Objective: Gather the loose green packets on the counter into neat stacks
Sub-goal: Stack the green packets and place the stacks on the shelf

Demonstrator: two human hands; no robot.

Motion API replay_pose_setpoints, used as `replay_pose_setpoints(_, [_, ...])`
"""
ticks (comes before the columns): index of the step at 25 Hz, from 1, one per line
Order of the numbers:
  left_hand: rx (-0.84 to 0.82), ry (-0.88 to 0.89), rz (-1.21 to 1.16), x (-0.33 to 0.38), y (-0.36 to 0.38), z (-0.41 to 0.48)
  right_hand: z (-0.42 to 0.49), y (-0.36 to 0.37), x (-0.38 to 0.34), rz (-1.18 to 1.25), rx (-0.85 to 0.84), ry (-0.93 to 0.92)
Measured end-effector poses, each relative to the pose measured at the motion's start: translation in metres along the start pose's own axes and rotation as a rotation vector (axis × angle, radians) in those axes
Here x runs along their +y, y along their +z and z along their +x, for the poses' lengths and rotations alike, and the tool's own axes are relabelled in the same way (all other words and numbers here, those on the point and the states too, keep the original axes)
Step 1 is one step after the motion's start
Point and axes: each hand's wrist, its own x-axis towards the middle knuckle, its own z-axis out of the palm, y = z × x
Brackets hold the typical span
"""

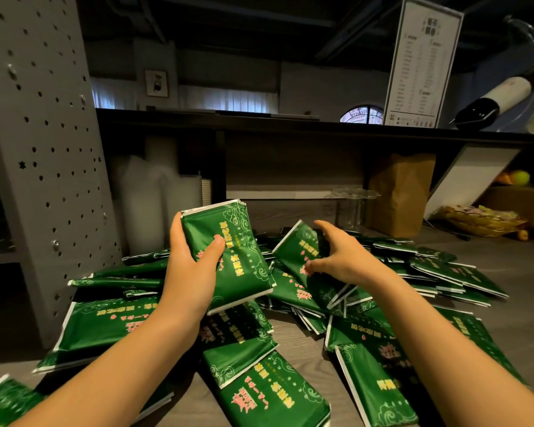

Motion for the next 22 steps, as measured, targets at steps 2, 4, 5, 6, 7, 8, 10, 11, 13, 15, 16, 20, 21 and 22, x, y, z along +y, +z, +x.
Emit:
replay_pose_setpoints(2, [0.007,-0.009,-0.007,0.002,0.000,-0.001,0.000,-0.001,-0.003,0.079,0.164,-0.097])
replay_pose_setpoints(4, [0.017,-0.015,-0.018,0.003,0.002,-0.002,-0.003,-0.005,-0.008,0.384,0.234,-0.152])
replay_pose_setpoints(5, [0.020,-0.016,-0.017,0.003,0.002,-0.002,-0.006,-0.007,-0.014,0.589,0.202,-0.160])
replay_pose_setpoints(6, [0.024,-0.017,-0.014,0.004,0.002,-0.002,-0.010,-0.007,-0.021,0.752,0.154,-0.170])
replay_pose_setpoints(7, [0.024,-0.018,-0.011,0.004,0.002,-0.002,-0.016,-0.006,-0.029,0.846,0.112,-0.192])
replay_pose_setpoints(8, [0.022,-0.015,-0.009,0.005,0.002,-0.002,-0.021,-0.003,-0.037,0.872,0.090,-0.221])
replay_pose_setpoints(10, [0.009,-0.005,-0.005,0.006,0.003,-0.003,-0.030,0.011,-0.051,0.874,0.069,-0.270])
replay_pose_setpoints(11, [0.006,-0.002,-0.015,0.005,0.005,-0.004,-0.034,0.020,-0.058,0.874,0.065,-0.283])
replay_pose_setpoints(13, [-0.003,-0.009,-0.071,0.003,0.007,-0.004,-0.039,0.039,-0.064,0.770,0.096,-0.320])
replay_pose_setpoints(15, [-0.038,-0.028,-0.117,0.002,0.008,-0.006,-0.043,0.054,-0.067,0.615,0.148,-0.353])
replay_pose_setpoints(16, [-0.065,-0.035,-0.126,0.001,0.010,-0.008,-0.045,0.058,-0.069,0.569,0.158,-0.354])
replay_pose_setpoints(20, [-0.115,0.001,-0.059,0.002,0.013,-0.014,-0.047,0.061,-0.071,0.501,-0.023,-0.320])
replay_pose_setpoints(21, [-0.112,0.006,-0.045,0.002,0.013,-0.013,-0.047,0.055,-0.071,0.516,-0.092,-0.307])
replay_pose_setpoints(22, [-0.106,0.005,-0.037,0.002,0.012,-0.013,-0.046,0.047,-0.070,0.543,-0.136,-0.292])
